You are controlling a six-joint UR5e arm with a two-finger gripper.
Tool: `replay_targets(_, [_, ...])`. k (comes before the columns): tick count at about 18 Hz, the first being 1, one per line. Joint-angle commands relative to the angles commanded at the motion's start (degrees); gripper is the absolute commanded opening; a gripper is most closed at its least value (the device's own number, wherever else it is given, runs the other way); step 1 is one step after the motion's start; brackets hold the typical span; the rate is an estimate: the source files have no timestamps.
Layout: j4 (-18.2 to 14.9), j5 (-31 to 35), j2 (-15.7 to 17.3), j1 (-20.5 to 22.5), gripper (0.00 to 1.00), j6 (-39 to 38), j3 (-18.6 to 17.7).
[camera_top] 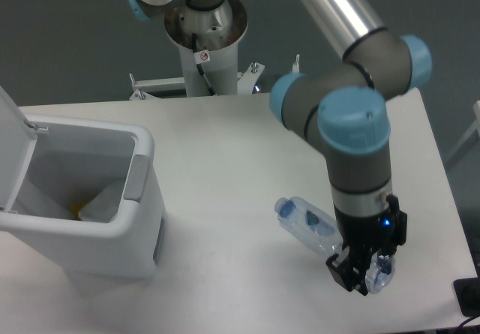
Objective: Place the trash in the trash can
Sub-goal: 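Lift the bottle and carry it into the white bin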
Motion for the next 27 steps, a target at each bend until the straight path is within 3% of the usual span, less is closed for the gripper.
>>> replay_targets(6, [0.09,-12.65,5.72,-0.18,0.36,1.84,-0.17])
replay_targets(11, [0.09,-21.52,7.74,-0.61,0.32,4.31,-0.17])
replay_targets(18, [0.44,-42.0,8.27,-1.23,0.31,8.7,-0.88])
replay_targets(21, [0.44,-44.04,8.62,-2.19,0.31,9.93,-0.97])
replay_targets(22, [2.18,-44.13,8.1,-5.42,0.34,11.59,-1.23])
replay_targets(27, [5.8,-44.05,7.74,-10.01,0.33,11.78,-3.33])
